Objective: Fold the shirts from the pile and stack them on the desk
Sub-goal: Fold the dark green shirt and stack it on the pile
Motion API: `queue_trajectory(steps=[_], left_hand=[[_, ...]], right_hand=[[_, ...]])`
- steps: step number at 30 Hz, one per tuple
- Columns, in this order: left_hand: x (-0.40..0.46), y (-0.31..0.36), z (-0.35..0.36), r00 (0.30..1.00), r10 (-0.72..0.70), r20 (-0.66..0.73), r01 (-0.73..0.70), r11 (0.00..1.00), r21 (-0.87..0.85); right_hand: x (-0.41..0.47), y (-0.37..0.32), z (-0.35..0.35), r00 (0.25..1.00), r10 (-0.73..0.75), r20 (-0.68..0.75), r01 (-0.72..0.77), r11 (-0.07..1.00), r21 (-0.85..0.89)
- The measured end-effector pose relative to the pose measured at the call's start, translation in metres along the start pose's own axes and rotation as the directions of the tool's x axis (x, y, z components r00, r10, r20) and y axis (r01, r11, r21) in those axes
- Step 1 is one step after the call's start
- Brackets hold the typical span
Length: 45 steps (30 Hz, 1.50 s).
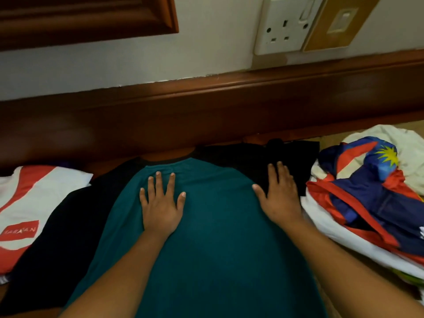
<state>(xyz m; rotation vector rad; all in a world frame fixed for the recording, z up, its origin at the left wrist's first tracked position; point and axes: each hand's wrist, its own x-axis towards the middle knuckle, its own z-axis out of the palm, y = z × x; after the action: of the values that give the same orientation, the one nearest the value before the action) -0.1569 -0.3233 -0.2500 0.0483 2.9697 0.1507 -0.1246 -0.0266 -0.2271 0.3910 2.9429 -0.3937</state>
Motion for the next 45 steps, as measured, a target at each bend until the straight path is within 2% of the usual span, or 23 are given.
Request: queue_trajectory(steps=[3,5,8,11,14,19,23,25,27,30,32,35,36,38,40,42,43,44,45], left_hand=[[-0.005,-0.004,-0.003,1.000,0.013,-0.011,-0.014,0.999,-0.048],[-0.014,-0.013,-0.006,0.999,0.005,-0.035,-0.007,0.998,-0.065],[-0.030,-0.036,-0.011,0.996,-0.036,-0.085,0.028,0.995,-0.091],[-0.046,-0.071,-0.022,0.977,-0.119,-0.176,0.099,0.988,-0.121],[-0.060,-0.121,-0.036,0.930,-0.268,-0.254,0.225,0.957,-0.186],[-0.092,-0.204,-0.052,0.822,-0.499,-0.273,0.448,0.864,-0.230],[-0.119,-0.227,-0.053,0.779,-0.540,-0.320,0.450,0.835,-0.315],[-0.131,-0.231,-0.049,0.734,-0.588,-0.341,0.455,0.798,-0.395],[-0.139,-0.237,-0.040,0.684,-0.683,-0.254,0.501,0.694,-0.517],[-0.143,-0.250,-0.022,0.659,-0.752,-0.007,0.590,0.522,-0.616],[-0.144,-0.258,-0.017,0.682,-0.727,0.081,0.588,0.480,-0.650],[-0.148,-0.264,-0.028,0.777,-0.617,0.125,0.533,0.539,-0.652],[-0.151,-0.262,-0.032,0.808,-0.585,0.070,0.482,0.587,-0.651],[-0.162,-0.253,-0.038,0.872,-0.461,-0.166,0.269,0.733,-0.625],[-0.181,-0.226,-0.044,0.922,-0.200,-0.330,-0.029,0.817,-0.576],[-0.200,-0.199,-0.042,0.934,0.092,-0.346,-0.284,0.781,-0.557],[-0.208,-0.191,-0.039,0.928,0.180,-0.326,-0.342,0.755,-0.560],[-0.213,-0.185,-0.035,0.927,0.207,-0.314,-0.358,0.740,-0.569],[-0.217,-0.182,-0.030,0.933,0.167,-0.318,-0.331,0.744,-0.581]], right_hand=[[-0.004,0.000,-0.006,0.996,0.094,-0.011,-0.094,0.995,0.028],[-0.011,-0.018,-0.009,0.996,0.085,0.002,-0.085,0.996,0.006],[-0.026,-0.071,-0.002,0.996,-0.092,0.020,0.092,0.996,0.009],[-0.042,-0.141,0.017,0.959,-0.267,0.094,0.262,0.963,0.067],[-0.049,-0.208,0.038,0.911,-0.364,0.193,0.345,0.930,0.126],[-0.049,-0.313,0.059,0.822,-0.530,0.210,0.497,0.846,0.191],[-0.042,-0.363,0.070,0.759,-0.597,0.260,0.566,0.802,0.190],[-0.040,-0.376,0.072,0.731,-0.618,0.289,0.588,0.786,0.193],[-0.040,-0.384,0.073,0.700,-0.668,0.253,0.644,0.744,0.179],[-0.043,-0.393,0.074,0.618,-0.772,0.152,0.778,0.628,0.027],[-0.045,-0.397,0.075,0.600,-0.791,0.121,0.799,0.600,-0.038],[-0.048,-0.396,0.071,0.631,-0.776,0.012,0.776,0.631,0.009],[-0.050,-0.392,0.067,0.644,-0.764,-0.045,0.765,0.642,0.043],[-0.056,-0.371,0.058,0.678,-0.722,-0.140,0.735,0.666,0.125],[-0.061,-0.331,0.057,0.720,-0.665,-0.195,0.692,0.706,0.150],[-0.068,-0.282,0.063,0.811,-0.539,-0.227,0.574,0.807,0.135],[-0.074,-0.260,0.066,0.875,-0.428,-0.227,0.465,0.873,0.149],[-0.080,-0.243,0.069,0.927,-0.305,-0.217,0.344,0.923,0.171],[-0.086,-0.232,0.070,0.958,-0.201,-0.204,0.239,0.953,0.188]])
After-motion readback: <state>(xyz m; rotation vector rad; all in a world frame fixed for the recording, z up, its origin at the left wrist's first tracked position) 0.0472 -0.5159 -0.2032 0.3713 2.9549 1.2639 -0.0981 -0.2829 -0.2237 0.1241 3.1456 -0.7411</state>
